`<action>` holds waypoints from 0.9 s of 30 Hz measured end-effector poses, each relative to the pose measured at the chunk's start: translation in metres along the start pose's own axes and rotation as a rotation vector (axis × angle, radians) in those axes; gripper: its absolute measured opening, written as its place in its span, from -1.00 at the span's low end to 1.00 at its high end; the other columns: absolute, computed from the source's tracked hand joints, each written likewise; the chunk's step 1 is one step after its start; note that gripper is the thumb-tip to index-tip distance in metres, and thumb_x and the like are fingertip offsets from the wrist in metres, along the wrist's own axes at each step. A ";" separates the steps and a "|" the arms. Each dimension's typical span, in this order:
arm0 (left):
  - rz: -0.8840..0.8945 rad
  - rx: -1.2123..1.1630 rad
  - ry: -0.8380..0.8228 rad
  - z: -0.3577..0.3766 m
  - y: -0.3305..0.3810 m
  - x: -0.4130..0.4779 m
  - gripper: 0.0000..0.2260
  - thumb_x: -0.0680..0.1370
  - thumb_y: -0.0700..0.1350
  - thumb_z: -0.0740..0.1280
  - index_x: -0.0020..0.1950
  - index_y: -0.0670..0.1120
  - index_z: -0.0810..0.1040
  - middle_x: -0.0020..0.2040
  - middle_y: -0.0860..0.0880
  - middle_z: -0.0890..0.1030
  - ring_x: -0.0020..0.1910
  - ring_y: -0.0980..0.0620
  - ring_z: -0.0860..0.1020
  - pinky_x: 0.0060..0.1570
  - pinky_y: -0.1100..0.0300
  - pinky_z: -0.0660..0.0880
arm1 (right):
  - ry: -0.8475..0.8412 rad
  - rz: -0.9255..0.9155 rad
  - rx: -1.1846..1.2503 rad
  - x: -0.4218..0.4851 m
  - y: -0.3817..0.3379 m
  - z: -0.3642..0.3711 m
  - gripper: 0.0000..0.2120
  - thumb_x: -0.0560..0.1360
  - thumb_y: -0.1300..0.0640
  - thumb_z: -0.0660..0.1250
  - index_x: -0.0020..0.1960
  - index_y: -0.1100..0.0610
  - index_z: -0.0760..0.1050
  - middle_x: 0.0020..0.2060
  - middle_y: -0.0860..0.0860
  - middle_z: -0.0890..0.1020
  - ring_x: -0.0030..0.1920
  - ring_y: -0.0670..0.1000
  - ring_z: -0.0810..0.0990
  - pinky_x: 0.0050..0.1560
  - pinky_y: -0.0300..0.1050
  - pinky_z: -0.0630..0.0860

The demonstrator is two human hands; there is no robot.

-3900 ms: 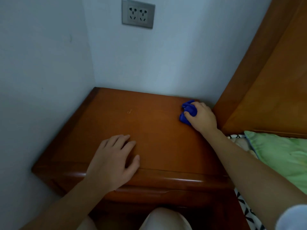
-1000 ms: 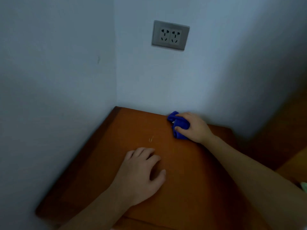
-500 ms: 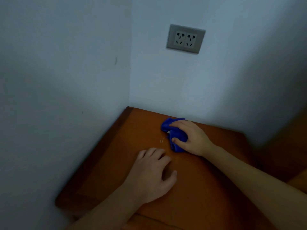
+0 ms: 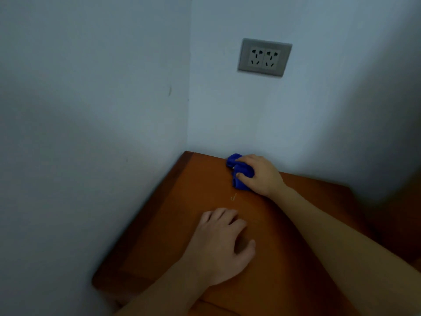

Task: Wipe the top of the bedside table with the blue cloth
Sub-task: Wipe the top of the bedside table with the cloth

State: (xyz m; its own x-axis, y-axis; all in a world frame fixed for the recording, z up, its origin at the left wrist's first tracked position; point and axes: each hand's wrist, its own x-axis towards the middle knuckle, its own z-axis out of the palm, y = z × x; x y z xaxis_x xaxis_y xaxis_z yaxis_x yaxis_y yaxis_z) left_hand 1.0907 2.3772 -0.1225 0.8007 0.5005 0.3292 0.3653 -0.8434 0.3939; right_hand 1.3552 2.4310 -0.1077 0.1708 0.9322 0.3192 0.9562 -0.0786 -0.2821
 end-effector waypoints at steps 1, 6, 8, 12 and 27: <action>-0.001 -0.001 -0.005 0.000 0.000 0.000 -0.51 0.56 0.31 0.06 0.36 0.12 0.48 0.41 0.13 0.41 0.43 0.16 0.25 0.44 0.11 0.13 | -0.010 -0.034 0.008 -0.006 -0.003 0.000 -0.54 0.50 -0.16 0.32 0.36 -0.05 0.52 0.25 -0.05 0.60 0.17 0.02 0.54 0.17 -0.05 0.44; 0.001 -0.012 -0.011 0.000 0.001 -0.001 -0.52 0.56 0.30 0.07 0.34 0.11 0.50 0.39 0.11 0.44 0.40 0.16 0.28 0.42 0.09 0.17 | 0.032 -0.067 0.012 -0.043 -0.016 -0.006 -0.59 0.54 -0.14 0.33 0.35 -0.06 0.53 0.28 -0.08 0.59 0.22 -0.02 0.52 0.22 -0.11 0.40; 0.006 -0.009 -0.019 0.000 0.001 0.000 -0.52 0.56 0.30 0.07 0.35 0.11 0.50 0.39 0.12 0.44 0.40 0.16 0.27 0.40 0.10 0.18 | 0.042 -0.024 -0.035 -0.060 -0.019 -0.014 -0.57 0.56 -0.14 0.32 0.38 -0.04 0.51 0.31 -0.07 0.57 0.26 0.02 0.51 0.27 -0.02 0.41; 0.019 0.018 -0.004 0.000 0.001 0.002 -0.53 0.56 0.28 0.09 0.33 0.12 0.53 0.38 0.12 0.46 0.40 0.16 0.31 0.40 0.08 0.23 | 0.043 0.076 -0.166 -0.105 -0.024 -0.030 -0.49 0.59 -0.21 0.23 0.46 0.00 0.41 0.38 -0.05 0.49 0.33 0.04 0.45 0.32 0.00 0.37; 0.007 0.037 0.001 0.000 -0.002 0.001 -0.49 0.55 0.33 0.03 0.36 0.16 0.49 0.41 0.14 0.43 0.42 0.19 0.29 0.41 0.13 0.21 | -0.031 -0.133 -0.083 -0.119 0.000 -0.047 -0.51 0.53 -0.29 0.28 0.39 -0.12 0.47 0.38 -0.18 0.48 0.42 -0.10 0.37 0.40 0.04 0.35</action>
State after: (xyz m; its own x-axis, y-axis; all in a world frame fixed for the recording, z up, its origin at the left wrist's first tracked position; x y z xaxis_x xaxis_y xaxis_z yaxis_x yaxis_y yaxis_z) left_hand 1.0914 2.3794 -0.1232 0.8028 0.4950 0.3324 0.3771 -0.8533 0.3601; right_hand 1.3457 2.3035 -0.1035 0.0356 0.9465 0.3207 0.9865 0.0180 -0.1627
